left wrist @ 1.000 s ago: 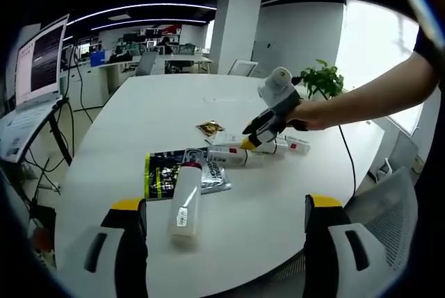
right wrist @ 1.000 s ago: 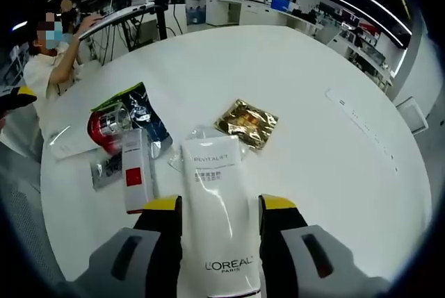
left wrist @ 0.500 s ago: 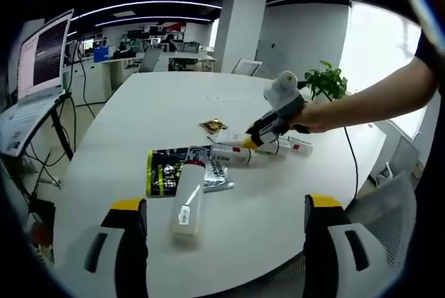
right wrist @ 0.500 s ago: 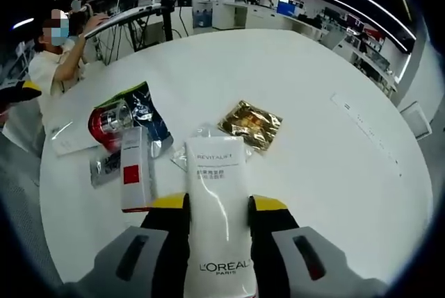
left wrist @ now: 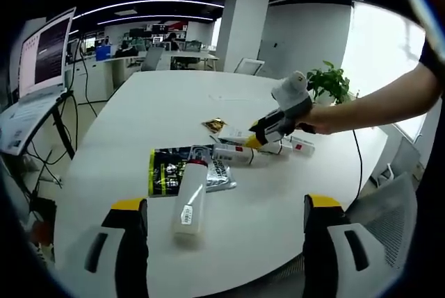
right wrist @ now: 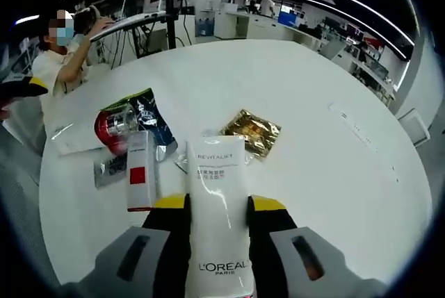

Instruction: Arrange the skincare products in the storage area until every visible bottle or jar stands upright without overlapping.

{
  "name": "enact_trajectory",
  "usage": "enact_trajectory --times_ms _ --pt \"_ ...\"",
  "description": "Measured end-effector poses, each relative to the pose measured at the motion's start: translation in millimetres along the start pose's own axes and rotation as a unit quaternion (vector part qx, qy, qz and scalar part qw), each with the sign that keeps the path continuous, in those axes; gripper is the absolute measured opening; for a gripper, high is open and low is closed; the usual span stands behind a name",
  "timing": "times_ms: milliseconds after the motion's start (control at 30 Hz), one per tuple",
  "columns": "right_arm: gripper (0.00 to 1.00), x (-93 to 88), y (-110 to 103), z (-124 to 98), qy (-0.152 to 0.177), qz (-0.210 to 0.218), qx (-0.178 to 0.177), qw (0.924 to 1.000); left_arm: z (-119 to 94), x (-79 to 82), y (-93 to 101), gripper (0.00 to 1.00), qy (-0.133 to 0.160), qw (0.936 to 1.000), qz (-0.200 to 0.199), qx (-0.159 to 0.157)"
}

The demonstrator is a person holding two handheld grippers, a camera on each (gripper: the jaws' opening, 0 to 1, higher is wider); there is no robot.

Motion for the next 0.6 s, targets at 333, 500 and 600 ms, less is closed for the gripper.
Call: enact_trajectory --times_ms 333,500,600 --pt "0.30 14.5 -4.4 -43.6 0.058 0.015 -0.037 0.9975 -3.7 10.9 6.1 0.82 0.015 0.9998 0.013 -0.010" --pt "0.30 18.8 -5.3 -63.1 0.079 0.017 -0.056 0.9952 -6.6 18.1 15.5 0.83 0.026 0.9993 0.017 -0.019" --pt "0.30 21.5 -9.2 -75.9 0.090 0.019 -0.065 0.9937 -9.5 25.5 23.1 0.83 0.034 0.9988 0.023 -0.025"
Point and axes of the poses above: the point that each gripper's makers call its tool centre point, and the gripper's own axes: z roughly forward along the fingers, y roughly to its right, x roughly out of its top, the point moved 1 cm from there along -z, roughly backward along the fingers, and after that the axes turned 4 degrees about x, right-handed, at the moved point
